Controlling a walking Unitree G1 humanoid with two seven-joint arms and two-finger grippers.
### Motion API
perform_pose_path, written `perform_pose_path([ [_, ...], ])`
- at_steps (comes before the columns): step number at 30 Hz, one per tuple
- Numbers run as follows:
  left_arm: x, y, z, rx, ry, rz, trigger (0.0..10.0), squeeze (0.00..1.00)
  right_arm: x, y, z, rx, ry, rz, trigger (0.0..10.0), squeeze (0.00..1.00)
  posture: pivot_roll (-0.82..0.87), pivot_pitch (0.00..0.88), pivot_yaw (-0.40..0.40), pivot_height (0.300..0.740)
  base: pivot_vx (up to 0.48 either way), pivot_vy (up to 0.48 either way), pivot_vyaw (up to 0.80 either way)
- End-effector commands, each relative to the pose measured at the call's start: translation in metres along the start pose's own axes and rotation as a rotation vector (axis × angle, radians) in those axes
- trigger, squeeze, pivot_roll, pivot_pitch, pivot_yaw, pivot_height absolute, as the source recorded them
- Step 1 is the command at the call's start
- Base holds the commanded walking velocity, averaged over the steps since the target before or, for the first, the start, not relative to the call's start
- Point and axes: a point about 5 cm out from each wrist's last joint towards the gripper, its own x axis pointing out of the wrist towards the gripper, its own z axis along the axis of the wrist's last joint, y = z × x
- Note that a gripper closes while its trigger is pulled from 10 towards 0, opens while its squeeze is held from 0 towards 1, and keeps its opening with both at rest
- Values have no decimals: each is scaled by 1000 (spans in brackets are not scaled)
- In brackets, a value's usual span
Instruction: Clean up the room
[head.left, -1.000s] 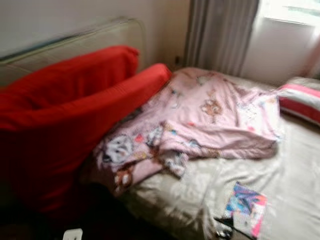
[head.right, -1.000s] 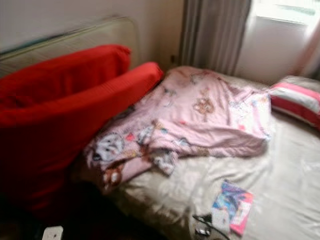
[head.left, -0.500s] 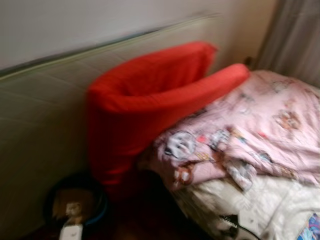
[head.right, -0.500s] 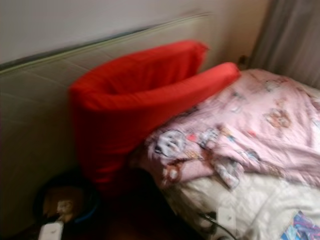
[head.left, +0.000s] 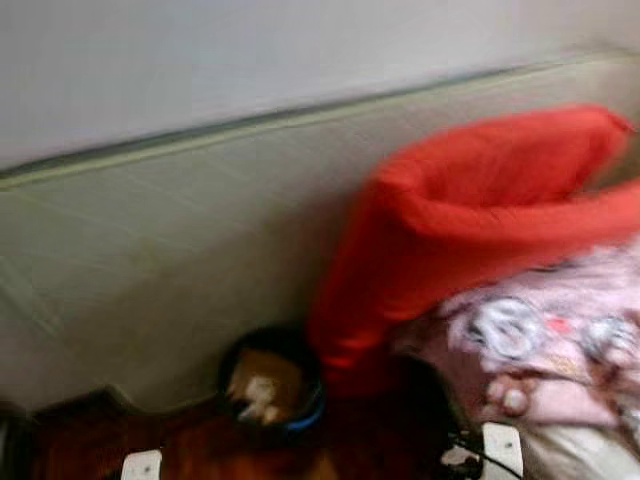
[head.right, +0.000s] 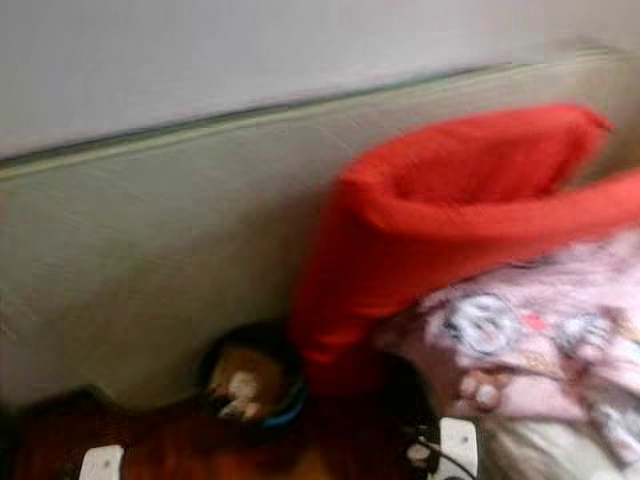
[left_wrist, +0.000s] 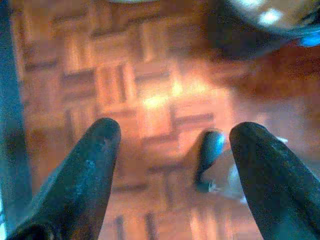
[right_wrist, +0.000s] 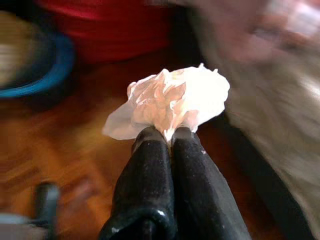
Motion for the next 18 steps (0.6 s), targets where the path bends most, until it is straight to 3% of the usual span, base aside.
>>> perform_pose_path([
  [1, 3, -11, 5, 12, -7, -21, 10000, 0, -2, -10, -5, -3, 15, -20, 10000, 0, 58, 0, -18, 740, 0, 442, 538],
  [9, 6, -24, 14, 6, -22, -33, 10000, 0, -2, -13, -3, -1, 17, -24, 10000, 0, 63, 0, -36, 740, 0, 446, 0],
  [18, 6, -20, 16, -3, -27, -29, 10000, 0, -2, -14, -3, -8, 19, -21, 10000, 0, 68, 0, -46, 740, 0, 443, 0],
])
